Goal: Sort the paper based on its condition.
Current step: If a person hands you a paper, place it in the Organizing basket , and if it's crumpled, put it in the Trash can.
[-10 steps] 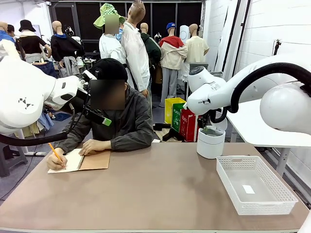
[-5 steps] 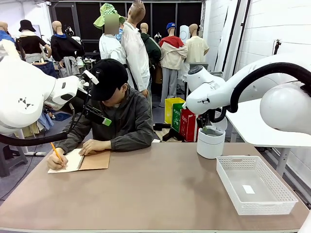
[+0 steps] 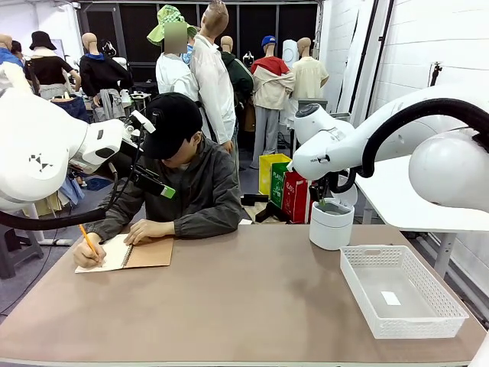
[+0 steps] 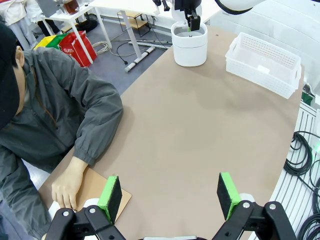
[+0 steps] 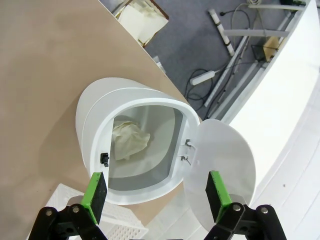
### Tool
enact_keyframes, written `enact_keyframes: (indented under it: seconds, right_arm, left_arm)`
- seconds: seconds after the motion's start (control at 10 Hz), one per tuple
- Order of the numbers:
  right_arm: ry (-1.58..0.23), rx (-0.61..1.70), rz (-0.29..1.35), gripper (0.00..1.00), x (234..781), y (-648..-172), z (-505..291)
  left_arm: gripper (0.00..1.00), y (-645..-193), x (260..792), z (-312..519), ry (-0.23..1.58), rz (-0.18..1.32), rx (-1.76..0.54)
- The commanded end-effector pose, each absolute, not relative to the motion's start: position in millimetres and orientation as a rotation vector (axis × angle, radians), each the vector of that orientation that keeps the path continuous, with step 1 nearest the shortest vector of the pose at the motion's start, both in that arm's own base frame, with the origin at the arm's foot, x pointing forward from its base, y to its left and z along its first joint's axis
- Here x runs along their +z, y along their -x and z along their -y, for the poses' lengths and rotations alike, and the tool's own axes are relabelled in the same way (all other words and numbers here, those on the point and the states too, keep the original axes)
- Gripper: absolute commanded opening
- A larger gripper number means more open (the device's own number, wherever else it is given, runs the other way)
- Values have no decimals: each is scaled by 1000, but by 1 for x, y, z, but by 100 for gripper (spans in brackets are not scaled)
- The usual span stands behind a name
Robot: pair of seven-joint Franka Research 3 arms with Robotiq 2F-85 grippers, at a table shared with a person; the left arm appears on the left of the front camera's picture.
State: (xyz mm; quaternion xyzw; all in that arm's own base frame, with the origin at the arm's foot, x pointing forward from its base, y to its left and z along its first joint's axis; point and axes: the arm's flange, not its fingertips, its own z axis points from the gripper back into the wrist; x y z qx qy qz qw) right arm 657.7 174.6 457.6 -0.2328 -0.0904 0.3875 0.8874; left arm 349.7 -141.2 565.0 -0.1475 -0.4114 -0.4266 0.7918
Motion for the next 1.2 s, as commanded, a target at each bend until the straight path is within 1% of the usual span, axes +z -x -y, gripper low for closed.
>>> enact_keyframes:
  seconds: [0.0,0.4,0.7,0.9,1.1]
  right_arm:
    - [483,804,194,100,457,-659,-173]
    - [484,805,188,100,458,-658,-175]
    - [294,886,308,100,491,-609,-183]
    - [122,979,362,100,504,-575,-187]
    - [21,1069,443,100,516,-542,-186]
  left_arm:
    - [100,-350,564,141,326,877,-911]
    - [100,-350,564,141,326,877,-911]
    - [100,-350,564,141,326,877,-911]
    - [100,-350,564,141,326,877,-911]
    - [100,-350,564,141,326,877,-911]
